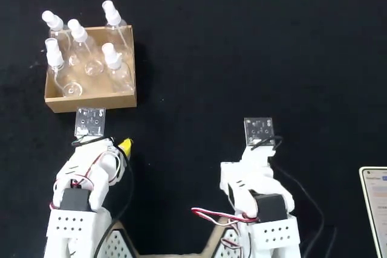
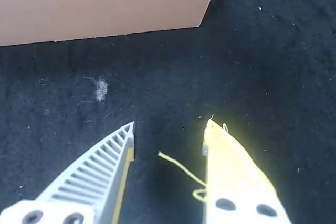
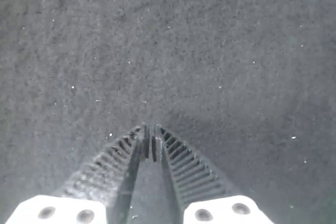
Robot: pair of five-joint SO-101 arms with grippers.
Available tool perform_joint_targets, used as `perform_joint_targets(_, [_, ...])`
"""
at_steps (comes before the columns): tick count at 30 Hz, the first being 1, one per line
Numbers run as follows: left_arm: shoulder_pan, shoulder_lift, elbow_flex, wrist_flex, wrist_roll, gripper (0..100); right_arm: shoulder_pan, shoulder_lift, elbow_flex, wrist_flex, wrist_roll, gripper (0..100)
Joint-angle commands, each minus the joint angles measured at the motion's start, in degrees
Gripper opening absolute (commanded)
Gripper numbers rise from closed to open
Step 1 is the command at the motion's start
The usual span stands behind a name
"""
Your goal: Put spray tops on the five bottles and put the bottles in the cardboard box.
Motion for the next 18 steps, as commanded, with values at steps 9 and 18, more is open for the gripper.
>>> perform_joint_targets(9, [0.31, -0.18, 1.19, 0.18, 0.44, 21, -0.18, -5.58, -0.04, 0.44, -0.44, 1.2])
perform_joint_targets(18, [0.22, -0.70, 1.19, 0.18, 0.44, 21, 0.00, -5.58, -0.04, 0.44, -0.44, 1.2])
